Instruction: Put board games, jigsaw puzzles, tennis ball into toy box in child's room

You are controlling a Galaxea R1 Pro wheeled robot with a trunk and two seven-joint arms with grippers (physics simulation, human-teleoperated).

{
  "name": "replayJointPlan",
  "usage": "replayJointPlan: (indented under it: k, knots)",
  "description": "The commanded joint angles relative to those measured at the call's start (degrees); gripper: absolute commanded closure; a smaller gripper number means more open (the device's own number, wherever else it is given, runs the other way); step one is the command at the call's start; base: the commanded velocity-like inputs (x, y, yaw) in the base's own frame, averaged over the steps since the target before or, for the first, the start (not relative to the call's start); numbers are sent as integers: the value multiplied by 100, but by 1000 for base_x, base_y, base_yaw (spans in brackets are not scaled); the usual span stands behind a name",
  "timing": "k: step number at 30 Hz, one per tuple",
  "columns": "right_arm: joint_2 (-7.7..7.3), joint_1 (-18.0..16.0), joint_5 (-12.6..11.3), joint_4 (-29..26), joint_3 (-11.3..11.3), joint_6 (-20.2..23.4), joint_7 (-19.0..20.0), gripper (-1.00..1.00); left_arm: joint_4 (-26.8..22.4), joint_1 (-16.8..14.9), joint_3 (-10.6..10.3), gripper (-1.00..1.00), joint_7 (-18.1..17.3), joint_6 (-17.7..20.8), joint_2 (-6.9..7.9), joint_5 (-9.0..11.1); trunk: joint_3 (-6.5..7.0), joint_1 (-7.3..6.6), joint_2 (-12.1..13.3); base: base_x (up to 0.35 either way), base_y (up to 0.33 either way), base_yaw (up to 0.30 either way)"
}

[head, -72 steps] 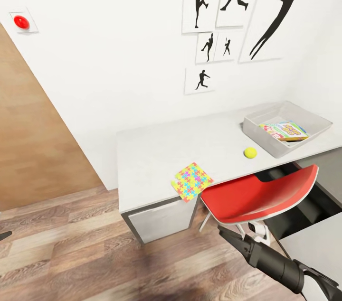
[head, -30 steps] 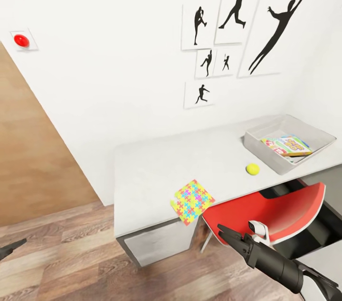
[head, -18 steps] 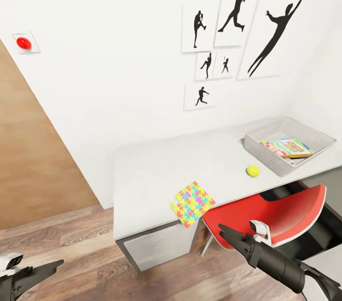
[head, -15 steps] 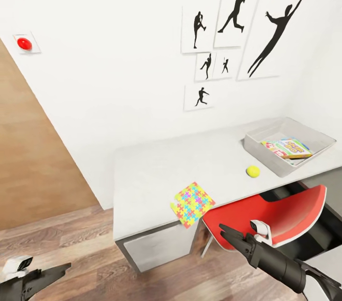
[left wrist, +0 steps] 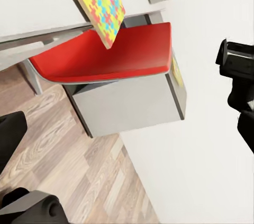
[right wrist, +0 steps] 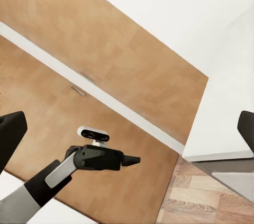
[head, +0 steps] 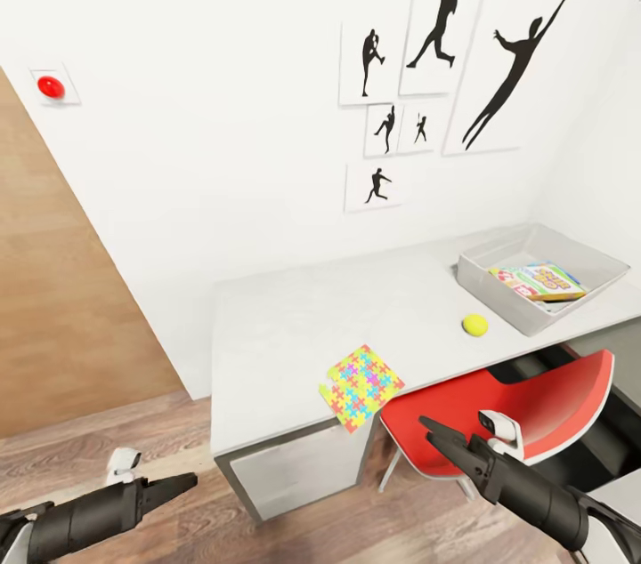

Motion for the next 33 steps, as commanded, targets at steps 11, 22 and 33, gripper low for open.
replayJointPlan:
  k: [11,22,33]
  knots:
    - [-2,7,-40,-4,-75,69,30,-100,90,-738,-218,-100,72,291,-434,28,-100,244,-448,0,0,0]
    - [-2,10,-48,-12,-306,100,235,-100,1142,-1395,-234,-100,791,238,-897,17,-193,485,-890,0,0,0]
    - [1,-3,-59,-13,-496,121,336,-100,2146,-1562,-226,-100,1004,183,-1543,56,-286,727,-1331,0,0,0]
